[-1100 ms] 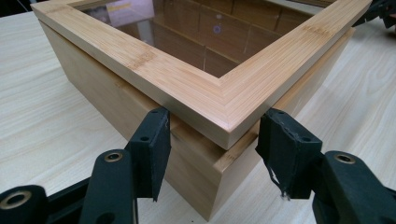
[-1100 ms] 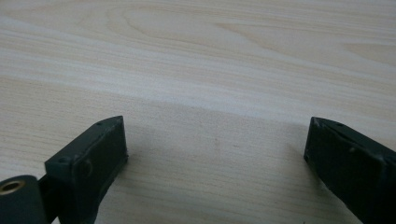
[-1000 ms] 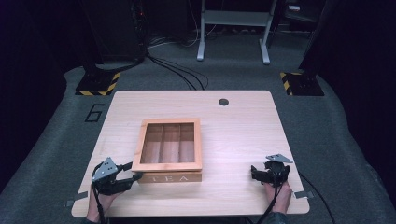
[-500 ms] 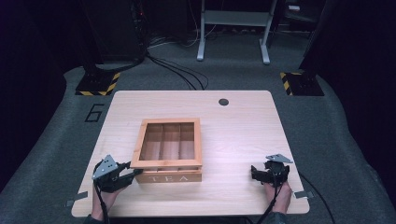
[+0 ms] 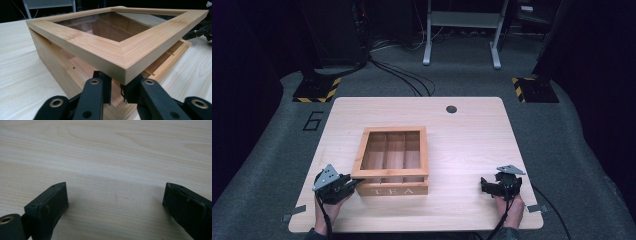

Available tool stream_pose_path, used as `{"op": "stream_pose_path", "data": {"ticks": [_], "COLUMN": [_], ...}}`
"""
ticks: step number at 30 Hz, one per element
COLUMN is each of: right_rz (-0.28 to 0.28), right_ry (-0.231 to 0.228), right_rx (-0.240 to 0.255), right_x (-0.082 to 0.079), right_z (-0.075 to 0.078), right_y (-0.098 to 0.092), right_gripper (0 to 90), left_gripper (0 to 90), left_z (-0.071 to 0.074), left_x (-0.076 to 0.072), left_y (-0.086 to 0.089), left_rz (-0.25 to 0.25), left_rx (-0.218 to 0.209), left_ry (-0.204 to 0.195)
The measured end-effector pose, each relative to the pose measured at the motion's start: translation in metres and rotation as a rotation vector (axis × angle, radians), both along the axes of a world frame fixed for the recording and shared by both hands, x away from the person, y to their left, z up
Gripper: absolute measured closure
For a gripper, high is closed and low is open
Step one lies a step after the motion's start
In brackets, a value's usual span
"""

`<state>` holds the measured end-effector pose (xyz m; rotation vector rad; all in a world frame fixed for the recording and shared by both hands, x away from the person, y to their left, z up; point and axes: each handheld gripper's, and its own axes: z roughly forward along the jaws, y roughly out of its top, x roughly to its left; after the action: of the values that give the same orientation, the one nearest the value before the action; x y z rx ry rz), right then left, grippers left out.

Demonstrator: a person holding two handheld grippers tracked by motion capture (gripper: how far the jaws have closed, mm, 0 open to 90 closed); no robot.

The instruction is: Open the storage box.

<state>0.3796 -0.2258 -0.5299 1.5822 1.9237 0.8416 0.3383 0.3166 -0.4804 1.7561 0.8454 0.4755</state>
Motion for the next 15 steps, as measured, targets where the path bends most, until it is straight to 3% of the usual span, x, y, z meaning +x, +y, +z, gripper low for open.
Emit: {"op": "stream_pose_path", "data": {"ticks": [15], "right_rz": [0.001], "right_ry": [-0.001], "right_rx": [0.001], "right_x": [0.0], "right_z": [0.0], "right_y": [0.0], "right_gripper": [5.5], "left_gripper": [88.2], "left_z": [0.019], "left_x": [0.007], "left_y": [-0.004], "left_rz": [0.014], "left_rx": [0.006], "left_ry": [-0.005]}}
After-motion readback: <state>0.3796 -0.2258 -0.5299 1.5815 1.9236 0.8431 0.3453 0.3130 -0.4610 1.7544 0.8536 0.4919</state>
